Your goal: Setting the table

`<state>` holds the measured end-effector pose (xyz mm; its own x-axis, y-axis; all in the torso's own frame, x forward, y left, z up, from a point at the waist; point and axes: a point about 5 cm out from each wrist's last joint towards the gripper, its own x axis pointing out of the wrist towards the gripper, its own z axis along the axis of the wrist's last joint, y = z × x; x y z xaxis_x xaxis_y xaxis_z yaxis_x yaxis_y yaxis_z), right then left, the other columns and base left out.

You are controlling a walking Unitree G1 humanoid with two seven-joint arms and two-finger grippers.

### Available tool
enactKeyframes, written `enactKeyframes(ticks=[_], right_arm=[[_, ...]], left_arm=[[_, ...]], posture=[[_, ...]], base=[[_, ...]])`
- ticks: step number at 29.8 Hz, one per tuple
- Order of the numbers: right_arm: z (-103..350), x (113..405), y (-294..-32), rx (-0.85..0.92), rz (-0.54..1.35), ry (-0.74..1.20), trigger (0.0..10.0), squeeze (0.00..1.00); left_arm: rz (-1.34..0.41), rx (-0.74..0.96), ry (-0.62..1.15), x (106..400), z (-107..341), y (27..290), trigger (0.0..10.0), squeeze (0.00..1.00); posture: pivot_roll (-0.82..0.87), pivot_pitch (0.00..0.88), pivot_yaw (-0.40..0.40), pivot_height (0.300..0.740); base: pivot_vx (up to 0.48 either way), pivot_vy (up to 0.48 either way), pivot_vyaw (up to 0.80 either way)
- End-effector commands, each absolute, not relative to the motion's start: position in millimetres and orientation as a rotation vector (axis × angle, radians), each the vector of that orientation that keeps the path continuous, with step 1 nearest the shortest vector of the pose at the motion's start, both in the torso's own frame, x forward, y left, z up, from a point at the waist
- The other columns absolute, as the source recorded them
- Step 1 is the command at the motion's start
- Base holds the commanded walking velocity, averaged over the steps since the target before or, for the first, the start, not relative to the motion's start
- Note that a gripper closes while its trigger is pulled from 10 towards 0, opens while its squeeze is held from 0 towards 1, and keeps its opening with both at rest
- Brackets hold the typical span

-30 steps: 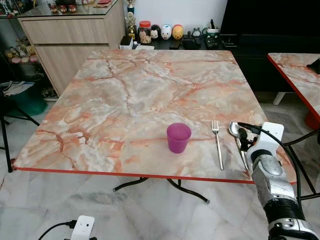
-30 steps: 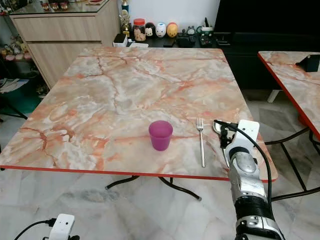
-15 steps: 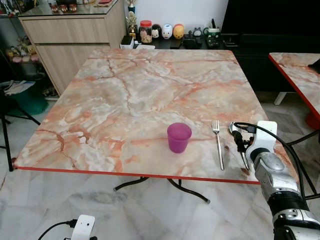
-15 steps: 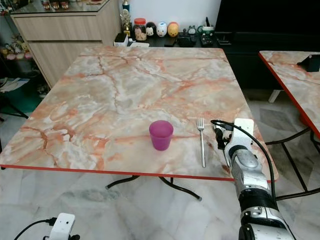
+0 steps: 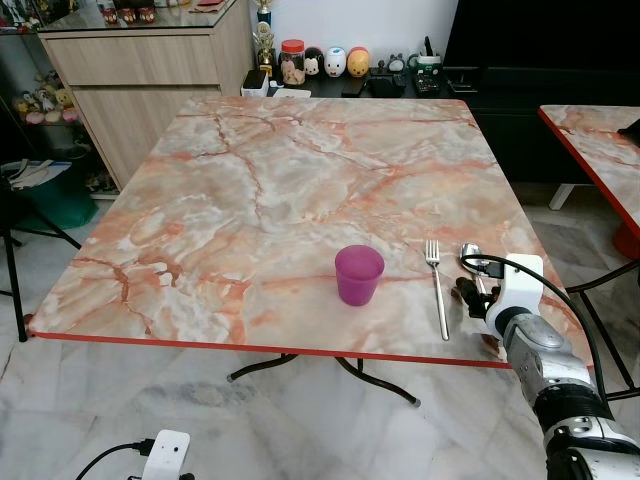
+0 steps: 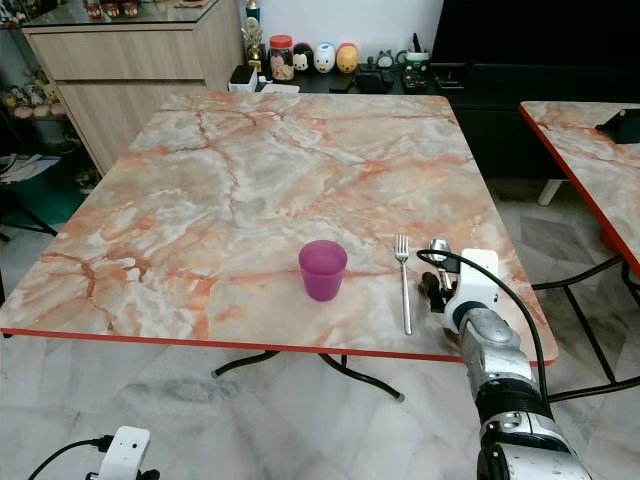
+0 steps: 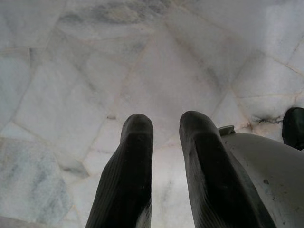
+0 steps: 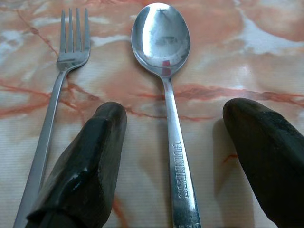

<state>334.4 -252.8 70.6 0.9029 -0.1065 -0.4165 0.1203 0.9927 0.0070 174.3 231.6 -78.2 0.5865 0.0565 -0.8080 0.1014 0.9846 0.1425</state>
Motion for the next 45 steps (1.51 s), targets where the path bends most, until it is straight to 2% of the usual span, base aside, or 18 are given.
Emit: enactKeyframes(ticks=[1, 11, 12, 45], right_arm=[[75.1, 337.1, -256.1, 0.027, -0.128, 0.421, 10.0, 0.0], [63.1, 331.4, -254.2, 0.043, -0.115, 0.468, 10.0, 0.0], [62.0, 331.3, -251.7, 0.03, -0.102, 0.473, 0.0, 0.0], [58.7, 326.9, -253.6, 0.021, -0.131, 0.443, 0.0, 0.0]], left_arm=[[-0.021, 0.2, 0.962, 169.9, -79.3, 236.0, 10.0, 0.0], [-0.025, 0.204, 0.956, 171.5, -78.5, 236.1, 10.0, 0.0], [-0.024, 0.203, 0.956, 171.4, -78.4, 236.4, 10.0, 0.0], [-0.025, 0.208, 0.953, 172.2, -77.5, 238.0, 10.0, 0.0]], posture=[[0.02, 0.0, 0.016, 0.724], [0.02, 0.0, 0.018, 0.724], [0.02, 0.0, 0.018, 0.724], [0.03, 0.0, 0.016, 0.724]], base=[[0.0, 0.0, 0.0], [0.0, 0.0, 0.0], [0.0, 0.0, 0.0], [0.0, 0.0, 0.0]])
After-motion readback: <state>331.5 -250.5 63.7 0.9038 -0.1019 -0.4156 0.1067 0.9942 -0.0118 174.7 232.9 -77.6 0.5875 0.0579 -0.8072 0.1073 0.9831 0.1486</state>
